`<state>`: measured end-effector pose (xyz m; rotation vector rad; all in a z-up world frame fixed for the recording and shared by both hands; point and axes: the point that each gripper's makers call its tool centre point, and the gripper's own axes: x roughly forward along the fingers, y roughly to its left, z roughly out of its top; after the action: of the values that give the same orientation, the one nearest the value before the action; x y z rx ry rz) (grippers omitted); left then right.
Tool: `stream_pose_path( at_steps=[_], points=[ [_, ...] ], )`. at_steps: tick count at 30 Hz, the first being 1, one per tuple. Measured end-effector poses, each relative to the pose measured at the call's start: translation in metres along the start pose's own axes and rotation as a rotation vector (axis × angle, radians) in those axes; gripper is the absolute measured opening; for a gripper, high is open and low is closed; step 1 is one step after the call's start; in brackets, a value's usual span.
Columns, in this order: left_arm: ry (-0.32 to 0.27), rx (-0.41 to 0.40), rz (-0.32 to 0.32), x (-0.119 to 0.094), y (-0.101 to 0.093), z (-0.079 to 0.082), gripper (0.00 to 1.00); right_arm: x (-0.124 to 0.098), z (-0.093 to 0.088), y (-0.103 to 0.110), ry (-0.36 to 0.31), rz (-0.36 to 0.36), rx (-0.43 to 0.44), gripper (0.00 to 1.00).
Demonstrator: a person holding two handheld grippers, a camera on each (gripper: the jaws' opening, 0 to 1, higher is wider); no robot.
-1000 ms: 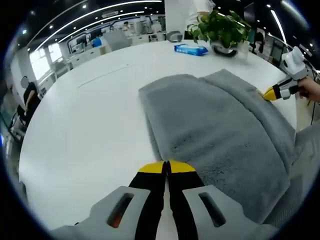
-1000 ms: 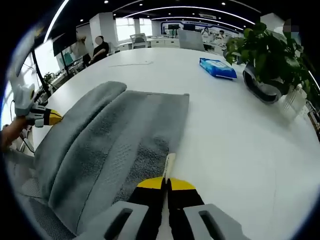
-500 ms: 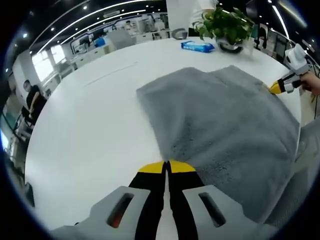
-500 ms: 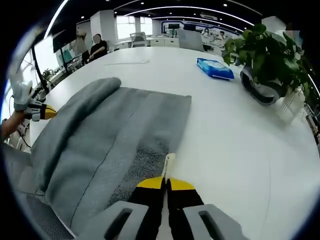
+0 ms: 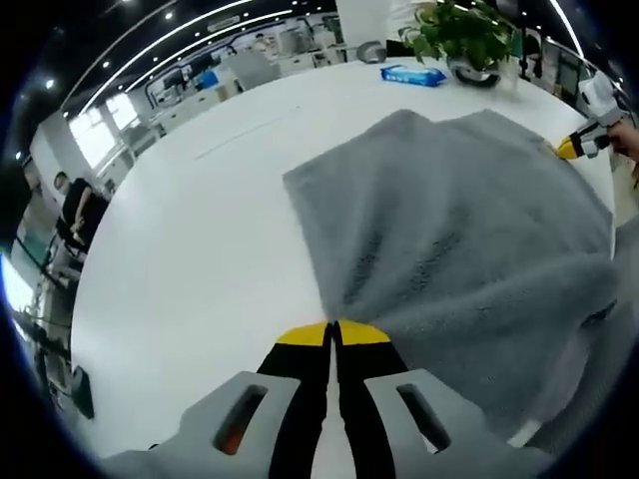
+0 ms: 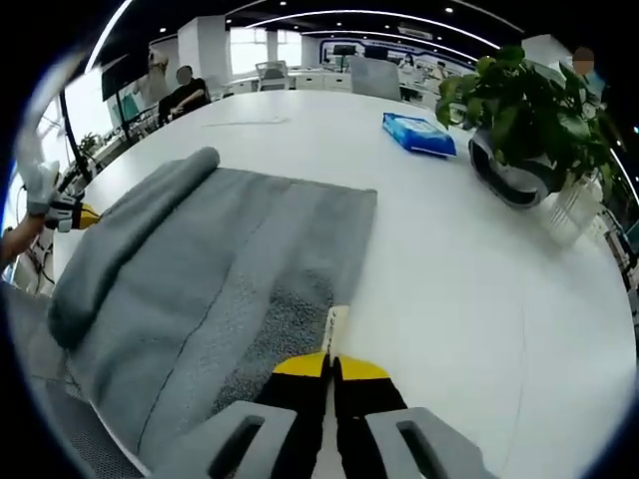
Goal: Open the folded towel by lifting each exposed corner and separating the folded layers until the towel lies flat within the target outline without major curled edges
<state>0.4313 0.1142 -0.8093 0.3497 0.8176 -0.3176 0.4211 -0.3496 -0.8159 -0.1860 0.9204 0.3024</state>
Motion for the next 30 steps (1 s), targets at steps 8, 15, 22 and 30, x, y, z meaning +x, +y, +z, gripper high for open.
stream_pose_path(
  at_steps=[8, 15, 22, 30],
  points=[
    [0.028, 0.041, 0.014, -0.002, 0.019, -0.007, 0.01, -0.001, -0.003, -0.012, 0.008, -0.017, 0.001, 0.0],
    [0.045, 0.038, 0.028, -0.004, 0.031, -0.015, 0.01, -0.004, -0.007, -0.03, 0.018, -0.044, 0.011, 0.0],
    [0.059, 0.035, 0.047, -0.007, 0.046, -0.023, 0.01, -0.009, -0.014, -0.049, 0.028, -0.07, 0.025, 0.0],
    [0.082, 0.023, 0.062, -0.012, 0.063, -0.033, 0.01, -0.014, -0.022, -0.068, 0.038, -0.101, 0.032, 0.0]
  ],
)
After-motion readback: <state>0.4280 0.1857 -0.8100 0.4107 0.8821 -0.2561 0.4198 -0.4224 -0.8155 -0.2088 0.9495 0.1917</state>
